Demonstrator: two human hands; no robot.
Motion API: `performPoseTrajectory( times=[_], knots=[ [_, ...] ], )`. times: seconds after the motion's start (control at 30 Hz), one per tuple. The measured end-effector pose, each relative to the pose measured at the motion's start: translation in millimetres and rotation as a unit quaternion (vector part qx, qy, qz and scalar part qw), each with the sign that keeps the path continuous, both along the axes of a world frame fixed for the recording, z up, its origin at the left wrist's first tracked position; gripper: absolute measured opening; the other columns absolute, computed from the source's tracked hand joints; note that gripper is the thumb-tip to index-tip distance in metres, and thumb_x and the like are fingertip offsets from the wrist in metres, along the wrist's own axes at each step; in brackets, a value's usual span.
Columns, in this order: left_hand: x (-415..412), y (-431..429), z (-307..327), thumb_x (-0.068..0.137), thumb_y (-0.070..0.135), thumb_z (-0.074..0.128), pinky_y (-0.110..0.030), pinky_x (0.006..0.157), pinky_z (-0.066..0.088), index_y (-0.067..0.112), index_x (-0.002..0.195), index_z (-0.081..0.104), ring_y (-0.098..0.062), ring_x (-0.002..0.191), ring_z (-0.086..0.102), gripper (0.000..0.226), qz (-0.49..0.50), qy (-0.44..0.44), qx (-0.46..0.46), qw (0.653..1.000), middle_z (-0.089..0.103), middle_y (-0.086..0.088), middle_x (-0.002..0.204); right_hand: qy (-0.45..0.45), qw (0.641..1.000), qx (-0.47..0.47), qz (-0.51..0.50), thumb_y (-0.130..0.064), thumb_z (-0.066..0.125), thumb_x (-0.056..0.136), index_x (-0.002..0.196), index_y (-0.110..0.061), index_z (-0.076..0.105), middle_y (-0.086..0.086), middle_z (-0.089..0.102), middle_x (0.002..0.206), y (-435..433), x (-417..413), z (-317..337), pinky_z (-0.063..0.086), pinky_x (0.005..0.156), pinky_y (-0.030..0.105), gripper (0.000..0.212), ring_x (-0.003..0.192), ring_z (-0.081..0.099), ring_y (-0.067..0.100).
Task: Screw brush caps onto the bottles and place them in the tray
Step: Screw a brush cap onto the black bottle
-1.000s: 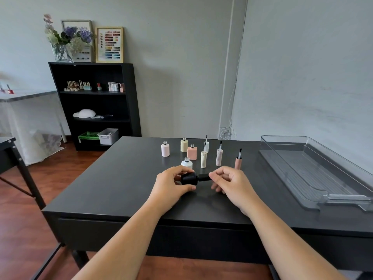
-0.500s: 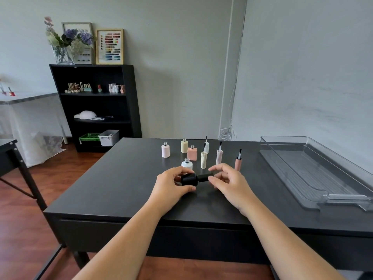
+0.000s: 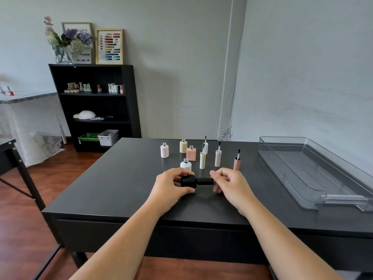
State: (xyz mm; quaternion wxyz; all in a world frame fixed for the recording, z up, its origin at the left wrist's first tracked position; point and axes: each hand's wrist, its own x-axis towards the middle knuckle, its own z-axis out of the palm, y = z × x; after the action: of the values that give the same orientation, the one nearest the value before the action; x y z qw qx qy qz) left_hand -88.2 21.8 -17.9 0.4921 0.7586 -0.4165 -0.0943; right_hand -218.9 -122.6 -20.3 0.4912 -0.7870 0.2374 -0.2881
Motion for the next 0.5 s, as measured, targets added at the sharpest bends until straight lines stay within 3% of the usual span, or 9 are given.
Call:
performPoseTrajectory(
  times=[0.07, 0.13, 0.2, 0.3, 0.37, 0.43, 0.5],
  knots=[
    [0.2, 0.0, -0.2, 0.065, 0.017, 0.084, -0.004, 0.064, 0.044, 0.043, 0.089, 0.068, -0.002, 0.075, 0.061, 0.038, 0.002, 0.001, -0.002, 1.0, 0.064, 0.019, 0.084, -0.01, 1.0, 0.009, 0.006, -0.039, 0.061, 0.086, 0.074, -0.025, 0.066, -0.003, 0.07, 0.061, 0.6, -0.1, 0.2, 0.045, 0.066, 0.02, 0.019, 0.055, 0.058, 0.0],
    [0.6, -0.2, -0.3, 0.065, 0.016, 0.084, -0.007, 0.066, 0.044, 0.042, 0.089, 0.068, -0.004, 0.076, 0.063, 0.038, 0.005, 0.008, -0.009, 1.0, 0.066, 0.017, 0.084, -0.021, 0.999, 0.007, 0.035, -0.034, 0.066, 0.083, 0.083, -0.031, 0.067, -0.004, 0.07, 0.069, -1.2, -0.7, -0.6, 0.044, 0.064, 0.012, 0.003, 0.06, 0.056, 0.001],
    [0.7, -0.4, -0.1, 0.065, 0.016, 0.084, -0.009, 0.068, 0.043, 0.042, 0.089, 0.068, -0.005, 0.076, 0.063, 0.038, 0.006, 0.008, -0.009, 1.0, 0.066, 0.017, 0.084, -0.017, 0.999, -0.005, 0.05, -0.026, 0.068, 0.083, 0.083, -0.03, 0.068, -0.007, 0.068, 0.067, -2.8, -1.5, -1.3, 0.045, 0.067, 0.014, 0.004, 0.061, 0.055, 0.001],
    [0.8, -0.3, 0.1, 0.065, 0.017, 0.084, -0.007, 0.065, 0.044, 0.044, 0.087, 0.067, -0.002, 0.074, 0.062, 0.039, 0.007, 0.006, -0.007, 1.0, 0.065, 0.018, 0.084, 0.002, 1.0, -0.004, 0.025, -0.037, 0.062, 0.087, 0.068, -0.023, 0.066, -0.004, 0.066, 0.057, -1.7, 0.4, -0.8, 0.048, 0.068, 0.025, 0.024, 0.054, 0.056, 0.002],
    [0.8, -0.2, 0.0, 0.065, 0.018, 0.084, -0.005, 0.064, 0.044, 0.044, 0.088, 0.068, 0.001, 0.071, 0.061, 0.039, 0.007, 0.007, -0.009, 1.0, 0.065, 0.018, 0.083, 0.004, 1.0, -0.017, 0.011, -0.046, 0.059, 0.085, 0.066, -0.026, 0.065, -0.003, 0.068, 0.058, -0.7, 1.0, -0.5, 0.046, 0.066, 0.02, 0.029, 0.053, 0.056, 0.0],
    [1.2, -0.5, -0.3, 0.065, 0.017, 0.084, -0.005, 0.064, 0.044, 0.044, 0.088, 0.068, 0.004, 0.07, 0.061, 0.038, 0.007, 0.008, -0.01, 1.0, 0.065, 0.018, 0.083, -0.004, 0.999, -0.026, 0.026, -0.043, 0.066, 0.081, 0.08, -0.034, 0.067, -0.007, 0.069, 0.066, -0.7, 0.8, -0.5, 0.045, 0.063, 0.01, 0.01, 0.057, 0.054, -0.003],
    [1.2, -0.5, -0.6, 0.065, 0.017, 0.084, -0.004, 0.064, 0.043, 0.045, 0.086, 0.068, 0.006, 0.069, 0.06, 0.039, 0.007, 0.007, -0.009, 1.0, 0.065, 0.019, 0.083, -0.005, 0.998, -0.048, 0.045, -0.031, 0.069, 0.081, 0.085, -0.036, 0.065, -0.013, 0.066, 0.065, -1.1, -0.3, -1.1, 0.043, 0.063, 0.008, 0.007, 0.058, 0.052, -0.004]
  ],
)
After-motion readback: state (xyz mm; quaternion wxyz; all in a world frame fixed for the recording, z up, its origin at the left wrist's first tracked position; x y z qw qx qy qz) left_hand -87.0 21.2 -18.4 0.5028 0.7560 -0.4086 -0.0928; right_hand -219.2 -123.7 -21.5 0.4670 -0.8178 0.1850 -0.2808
